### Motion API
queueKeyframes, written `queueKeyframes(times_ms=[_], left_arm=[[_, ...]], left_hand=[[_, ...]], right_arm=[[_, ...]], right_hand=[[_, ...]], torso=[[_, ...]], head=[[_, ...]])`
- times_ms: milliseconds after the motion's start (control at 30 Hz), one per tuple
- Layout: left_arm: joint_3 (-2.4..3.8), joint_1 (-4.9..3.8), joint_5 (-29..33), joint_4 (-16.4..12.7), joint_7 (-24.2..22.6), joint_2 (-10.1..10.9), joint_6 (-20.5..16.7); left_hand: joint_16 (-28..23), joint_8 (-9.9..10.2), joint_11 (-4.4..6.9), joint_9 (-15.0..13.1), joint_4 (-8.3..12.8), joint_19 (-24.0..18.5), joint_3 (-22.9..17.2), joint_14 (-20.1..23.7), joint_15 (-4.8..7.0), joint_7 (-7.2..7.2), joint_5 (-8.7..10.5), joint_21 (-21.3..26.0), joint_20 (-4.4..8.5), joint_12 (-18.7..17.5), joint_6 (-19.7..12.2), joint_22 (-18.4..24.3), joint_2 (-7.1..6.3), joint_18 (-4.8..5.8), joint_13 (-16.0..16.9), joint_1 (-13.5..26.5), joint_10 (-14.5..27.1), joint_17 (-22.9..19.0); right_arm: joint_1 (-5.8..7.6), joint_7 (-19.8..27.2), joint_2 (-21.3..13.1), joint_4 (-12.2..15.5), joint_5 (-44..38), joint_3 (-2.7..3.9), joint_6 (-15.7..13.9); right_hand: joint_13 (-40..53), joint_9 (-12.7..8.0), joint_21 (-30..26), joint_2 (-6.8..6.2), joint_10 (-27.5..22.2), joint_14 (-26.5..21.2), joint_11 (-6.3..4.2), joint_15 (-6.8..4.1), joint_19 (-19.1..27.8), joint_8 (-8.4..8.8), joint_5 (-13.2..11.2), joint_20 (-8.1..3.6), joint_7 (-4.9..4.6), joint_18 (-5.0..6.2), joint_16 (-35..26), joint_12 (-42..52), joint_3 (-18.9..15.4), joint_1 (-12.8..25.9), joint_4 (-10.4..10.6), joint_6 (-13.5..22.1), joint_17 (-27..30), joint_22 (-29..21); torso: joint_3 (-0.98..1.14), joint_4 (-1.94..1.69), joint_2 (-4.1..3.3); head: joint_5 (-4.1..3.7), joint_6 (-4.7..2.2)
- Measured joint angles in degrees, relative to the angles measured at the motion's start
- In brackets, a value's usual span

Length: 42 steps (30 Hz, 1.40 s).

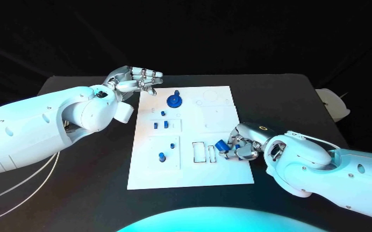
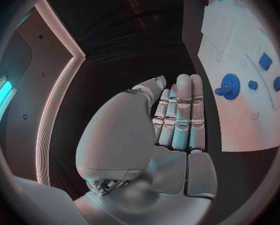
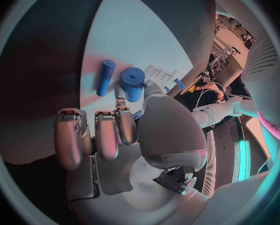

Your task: Assemble the parts on the task board

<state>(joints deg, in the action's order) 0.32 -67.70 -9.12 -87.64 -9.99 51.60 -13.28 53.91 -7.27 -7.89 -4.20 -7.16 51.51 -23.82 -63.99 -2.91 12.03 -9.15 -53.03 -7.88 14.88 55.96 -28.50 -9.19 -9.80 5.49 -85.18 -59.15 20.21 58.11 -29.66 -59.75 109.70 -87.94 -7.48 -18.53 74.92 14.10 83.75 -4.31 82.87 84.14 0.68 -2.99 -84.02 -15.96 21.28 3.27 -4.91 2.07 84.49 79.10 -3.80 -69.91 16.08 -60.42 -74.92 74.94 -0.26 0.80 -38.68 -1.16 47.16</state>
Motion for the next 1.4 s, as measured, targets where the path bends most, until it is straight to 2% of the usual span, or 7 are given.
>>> queueKeyframes(times_ms=[167,467,567,667,867,1233,1400], left_arm=[[0.00,0.00,0.0,0.0,0.0,0.1,0.0],[0.00,0.00,0.0,-0.1,0.0,0.2,0.0],[0.00,0.00,0.0,-0.1,0.0,0.2,0.0],[0.00,0.00,0.0,-0.1,0.0,0.2,0.0],[0.00,0.00,0.0,-0.1,0.0,0.1,0.0],[0.00,0.01,0.0,0.0,0.1,0.1,0.1],[0.00,0.01,0.0,0.0,0.1,0.0,0.2]], left_hand=[[0.0,0.0,0.00,0.0,0.0,0.0,0.0,0.0,0.00,0.00,0.00,0.0,0.00,0.0,0.0,0.0,0.00,0.00,0.0,0.0,0.0,0.0],[0.0,0.0,0.00,0.0,0.0,0.0,0.0,0.0,0.00,0.00,0.00,0.0,0.00,0.0,0.0,0.0,0.00,0.00,0.0,0.0,0.0,0.0],[0.0,0.0,0.00,0.0,0.0,0.0,0.0,0.0,0.00,0.00,0.00,0.0,0.00,0.0,0.0,0.0,0.00,-0.01,0.0,0.0,0.0,0.0],[0.0,0.0,0.01,0.0,0.0,0.0,0.0,0.0,0.00,0.00,0.00,0.0,0.00,0.0,0.0,0.0,0.00,0.00,0.0,0.0,0.0,0.0],[0.0,0.0,0.01,0.0,0.0,0.0,0.0,0.0,0.00,0.00,0.00,0.0,0.00,0.0,0.0,0.0,0.00,0.00,0.0,0.0,0.0,0.0],[0.0,0.0,0.01,0.0,0.0,0.0,0.0,0.0,0.00,0.00,0.00,0.2,0.00,0.0,0.0,0.1,0.00,0.00,0.0,0.0,0.0,0.0],[0.0,0.0,0.22,0.0,0.0,0.0,0.0,0.0,0.00,0.00,0.00,0.2,0.00,0.0,0.0,0.1,0.00,0.00,0.0,0.0,0.2,0.0]], right_arm=[[-0.24,-0.2,0.7,-0.2,-0.3,0.08,-0.4],[-0.73,-0.6,0.2,0.4,0.1,-0.16,-3.0],[-0.79,-0.9,-0.7,1.2,0.9,-0.25,-4.1],[-0.32,-1.2,-1.3,2.4,1.8,-0.22,-5.3],[1.09,-1.2,-1.3,4.3,3.5,0.00,-7.5],[1.10,-1.0,3.0,3.0,6.8,-0.05,-7.6],[0.98,-0.8,5.1,2.3,8.0,-0.06,-6.3]], right_hand=[[0.0,0.0,0.0,0.60,0.0,-0.2,0.00,-0.21,0.0,-0.21,0.0,0.00,0.39,0.01,0.1,0.0,-0.1,-0.6,0.1,-0.6,0.0,0.0],[0.0,0.3,1.3,2.55,0.8,0.0,-0.84,-0.82,0.0,-0.44,3.8,-0.43,0.89,0.03,0.6,0.0,-0.2,-2.6,0.2,-1.9,0.0,0.0],[0.0,0.3,1.7,2.56,0.9,-0.2,-1.19,-1.03,0.0,-0.69,4.9,-0.84,0.89,0.03,0.6,0.0,-0.4,-3.4,0.2,-1.9,0.0,0.0],[0.0,0.3,1.8,2.56,0.9,-0.2,-1.19,-1.03,0.0,-0.70,5.6,-0.84,0.88,-0.85,0.8,0.3,-0.4,-3.4,0.2,-1.9,0.0,0.0],[0.0,0.3,2.3,2.56,1.1,-0.2,-1.40,-1.03,0.0,-0.73,6.8,-0.83,0.85,-0.84,0.8,0.3,-0.4,-3.4,0.2,-1.8,0.0,0.0],[0.0,0.3,2.2,2.68,1.1,0.0,-1.40,-1.23,0.1,-0.79,7.1,-1.15,0.63,-0.85,0.8,0.3,-0.7,-3.2,0.4,-2.0,0.0,0.0],[0.0,0.3,2.4,4.41,1.0,-0.1,-1.87,-1.51,0.0,-0.90,7.1,-1.24,0.31,-0.84,1.0,0.3,-1.6,-1.5,0.6,-2.4,0.0,0.0]], torso=[[0.01,0.00,0.01],[-0.01,0.01,0.05],[-0.01,0.03,0.09],[-0.02,0.03,0.12],[-0.01,-0.02,0.10],[-0.03,-0.04,0.03],[-0.03,-0.04,0.02]], head=[[0.02,0.15],[-0.03,0.21],[-0.03,0.15],[-0.02,0.02],[-0.10,-0.08],[-0.14,-0.18],[0.00,-0.05]])
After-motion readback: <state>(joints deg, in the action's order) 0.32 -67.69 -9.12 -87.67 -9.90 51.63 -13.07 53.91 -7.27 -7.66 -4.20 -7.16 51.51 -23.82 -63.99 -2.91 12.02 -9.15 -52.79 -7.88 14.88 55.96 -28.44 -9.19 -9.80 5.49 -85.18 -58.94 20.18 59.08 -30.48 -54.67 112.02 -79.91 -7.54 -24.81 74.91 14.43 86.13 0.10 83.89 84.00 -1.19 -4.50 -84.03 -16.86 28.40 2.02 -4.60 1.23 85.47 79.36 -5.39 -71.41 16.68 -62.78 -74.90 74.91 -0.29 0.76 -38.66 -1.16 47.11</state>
